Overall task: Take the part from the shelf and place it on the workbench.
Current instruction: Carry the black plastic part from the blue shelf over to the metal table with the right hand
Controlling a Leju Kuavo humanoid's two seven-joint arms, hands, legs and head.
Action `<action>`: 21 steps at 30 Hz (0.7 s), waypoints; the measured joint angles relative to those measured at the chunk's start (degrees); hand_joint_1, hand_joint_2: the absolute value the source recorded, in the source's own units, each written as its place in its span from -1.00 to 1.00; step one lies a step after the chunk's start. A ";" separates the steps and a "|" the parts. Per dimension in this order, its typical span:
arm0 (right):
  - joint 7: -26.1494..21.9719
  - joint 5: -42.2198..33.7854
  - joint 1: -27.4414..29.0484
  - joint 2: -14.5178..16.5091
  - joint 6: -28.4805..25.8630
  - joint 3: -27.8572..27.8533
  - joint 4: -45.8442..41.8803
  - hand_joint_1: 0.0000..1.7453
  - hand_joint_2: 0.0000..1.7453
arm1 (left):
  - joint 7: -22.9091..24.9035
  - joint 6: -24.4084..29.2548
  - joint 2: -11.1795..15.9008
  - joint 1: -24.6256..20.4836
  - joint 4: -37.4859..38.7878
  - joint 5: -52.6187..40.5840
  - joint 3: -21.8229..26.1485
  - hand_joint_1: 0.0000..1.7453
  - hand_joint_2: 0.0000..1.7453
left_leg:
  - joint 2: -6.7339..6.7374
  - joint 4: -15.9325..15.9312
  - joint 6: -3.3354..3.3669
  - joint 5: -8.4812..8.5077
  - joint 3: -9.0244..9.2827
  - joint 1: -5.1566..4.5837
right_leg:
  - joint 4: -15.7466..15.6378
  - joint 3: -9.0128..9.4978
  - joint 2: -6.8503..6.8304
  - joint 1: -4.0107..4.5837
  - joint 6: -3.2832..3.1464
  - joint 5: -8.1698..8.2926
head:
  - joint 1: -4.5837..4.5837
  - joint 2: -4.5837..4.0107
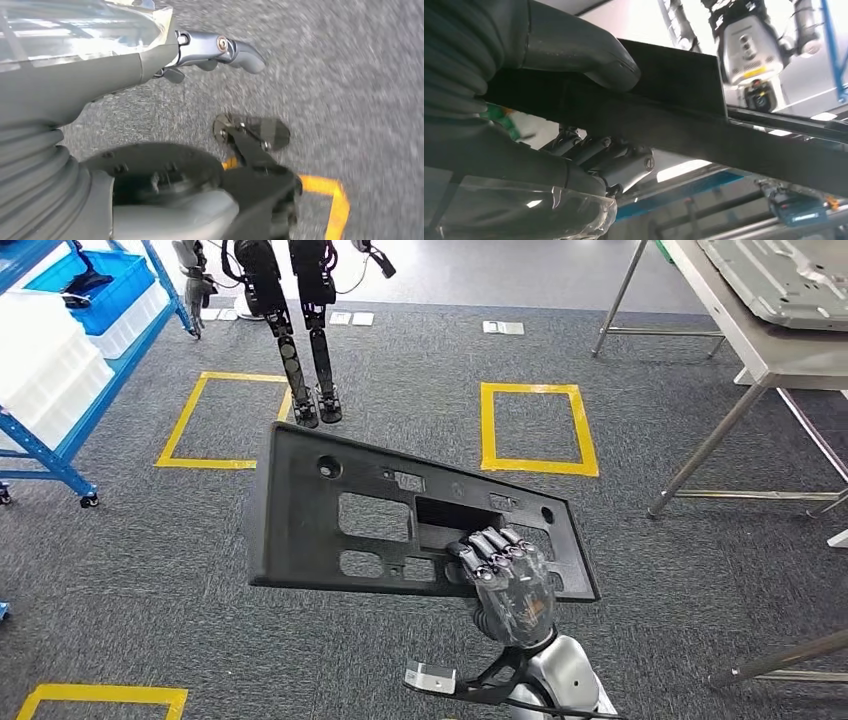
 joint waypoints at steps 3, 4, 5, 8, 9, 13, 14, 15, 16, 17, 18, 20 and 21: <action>0.30 0.22 1.06 -0.39 -0.03 0.02 -0.98 1.00 1.00 | 0.01 -0.57 -0.03 0.10 0.00 0.10 0.12 -1.00 1.00 | 2.74 0.02 -0.04 -0.09 -0.07 -0.11 | 8.23 -3.62 -1.69 -0.61 0.68 -3.11 | 0.25 0.00; 0.37 0.37 1.43 -0.52 -0.03 0.03 -1.27 1.00 1.00 | -0.02 -0.89 -0.03 0.10 -0.01 0.27 0.20 -1.00 1.00 | 3.52 0.06 -0.16 -0.17 -0.08 -0.09 | 7.07 -2.76 -2.03 -0.91 1.26 -2.57 | 0.29 0.00; 0.41 0.49 1.69 -0.63 -0.03 0.05 -1.57 1.00 1.00 | -0.09 -1.16 -0.05 0.10 -0.01 0.44 0.28 -1.00 1.00 | 4.23 0.14 -0.34 -0.28 -0.04 -0.04 | 3.67 -0.68 -2.64 -1.23 1.90 -1.40 | 0.29 0.00; 0.51 0.71 1.91 -0.74 -0.02 0.22 -2.46 1.00 1.00 | -0.34 -1.50 -0.10 0.10 -0.01 0.86 0.48 -1.00 1.00 | 5.96 0.83 -1.51 -1.02 0.06 -0.22 | -6.88 5.54 -5.85 -1.42 2.45 1.58 | 0.26 0.00; 0.55 0.74 1.94 -0.75 -0.02 0.27 -2.68 1.00 1.00 | -0.41 -1.54 -0.11 0.07 -0.01 0.93 0.53 -1.00 1.00 | 6.42 0.99 -1.93 -1.26 0.16 -0.29 | -7.72 5.98 -6.21 -1.20 2.09 1.78 | 0.24 0.00; 0.66 0.79 2.20 -0.86 -0.01 0.34 -3.38 1.00 1.00 | -0.61 -1.63 -0.25 -0.09 -0.01 0.97 0.63 -1.00 1.00 | 5.92 2.24 -3.23 -2.85 0.13 0.33 | -7.68 5.64 -3.77 -1.22 0.32 2.11 | -0.01 0.00; 0.66 0.80 2.23 -0.84 -0.01 0.37 -3.53 1.00 1.00 | -0.63 -1.66 -0.26 -0.06 -0.01 0.97 0.66 -1.00 1.00 | 4.33 4.57 -3.43 -4.50 -0.86 0.51 | -7.74 5.69 -3.16 -1.39 -0.15 2.25 | -0.15 0.00; 0.66 0.81 2.26 -0.81 -0.01 0.42 -3.63 1.00 1.00 | -0.64 -1.68 -0.25 -0.02 -0.01 0.97 0.71 -1.00 1.00 | 2.54 8.11 -3.54 -6.64 -2.42 0.65 | -7.75 5.66 -2.58 -1.35 -0.48 2.31 | -0.33 0.00; 0.66 0.82 2.27 -0.79 -0.01 0.45 -3.66 1.00 1.00 | -0.65 -1.69 -0.23 0.03 -0.01 0.98 0.77 -1.00 1.00 | 1.44 12.29 -3.55 -8.80 -4.36 0.68 | -7.74 5.62 -2.02 -1.17 -0.75 2.34 | -0.40 0.00; 0.66 0.82 2.32 -0.77 -0.01 0.49 -3.66 1.00 1.00 | -0.65 -1.69 -0.20 0.09 -0.01 1.00 0.83 -1.00 1.00 | 0.89 16.15 -3.52 -10.36 -6.27 0.66 | -7.73 5.61 -1.32 -0.92 -0.86 2.33 | -0.43 0.00; 0.66 0.82 2.40 -0.77 -0.01 0.51 -3.66 1.00 1.00 | -0.65 -1.69 -0.18 0.12 -0.01 1.02 0.88 -1.00 1.00 | 0.70 18.31 -3.43 -10.71 -7.47 0.66 | -7.71 5.62 -0.57 -0.71 -0.91 2.35 | -0.44 0.00; 0.66 0.81 2.52 -0.77 -0.01 0.56 -3.66 1.00 1.00 | -0.65 -1.69 -0.16 0.16 -0.01 1.04 0.90 -1.00 1.00 | 0.33 15.92 -3.04 -7.93 -6.74 0.66 | -7.66 5.71 1.05 -0.47 -0.97 2.40 | -0.43 0.00; 0.66 0.80 2.53 -0.77 -0.01 0.58 -3.66 1.00 1.00 | -0.65 -1.69 -0.16 0.17 -0.01 1.04 0.90 -1.00 1.00 | -0.26 12.21 -2.78 -5.61 -5.12 0.66 | -7.64 5.80 1.79 -0.43 -1.00 2.42 | -0.44 0.00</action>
